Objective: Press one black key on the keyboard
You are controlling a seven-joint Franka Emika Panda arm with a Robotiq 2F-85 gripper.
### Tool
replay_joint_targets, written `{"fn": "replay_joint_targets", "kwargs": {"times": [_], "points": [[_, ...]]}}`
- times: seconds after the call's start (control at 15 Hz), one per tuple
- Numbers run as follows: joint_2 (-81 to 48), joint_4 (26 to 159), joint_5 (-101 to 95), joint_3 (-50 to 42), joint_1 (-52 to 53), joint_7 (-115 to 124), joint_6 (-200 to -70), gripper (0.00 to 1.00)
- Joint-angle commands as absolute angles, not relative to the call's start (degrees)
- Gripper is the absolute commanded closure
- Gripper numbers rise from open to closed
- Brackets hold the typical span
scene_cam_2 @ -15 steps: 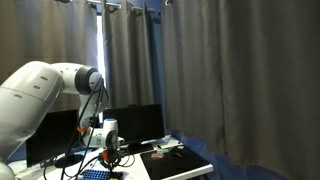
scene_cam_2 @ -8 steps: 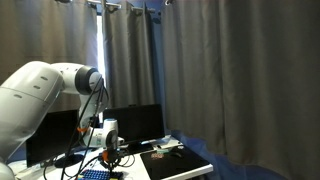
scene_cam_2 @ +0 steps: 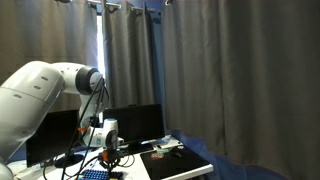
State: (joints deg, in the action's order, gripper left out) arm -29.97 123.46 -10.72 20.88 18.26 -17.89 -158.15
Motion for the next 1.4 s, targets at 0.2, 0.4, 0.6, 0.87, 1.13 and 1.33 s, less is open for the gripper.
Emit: {"fn": "replay_joint_targets", "kwargs": {"times": [0.2,0.4,0.6,0.87,1.13,1.33], "points": [[-31.3,122.5,-10.0,22.0,17.5,-19.2,-157.8,1.00],[-31.4,122.6,-10.1,21.8,17.6,-19.1,-157.8,1.00],[-31.4,122.6,-10.2,21.5,17.7,-18.8,-157.6,1.00],[-31.5,122.5,-10.2,21.5,17.7,-18.8,-157.5,1.00],[-31.4,122.5,-10.1,21.6,17.7,-18.8,-157.4,1.00],[-30.8,122.7,-10.0,21.7,17.5,-18.8,-157.4,1.00]]}}
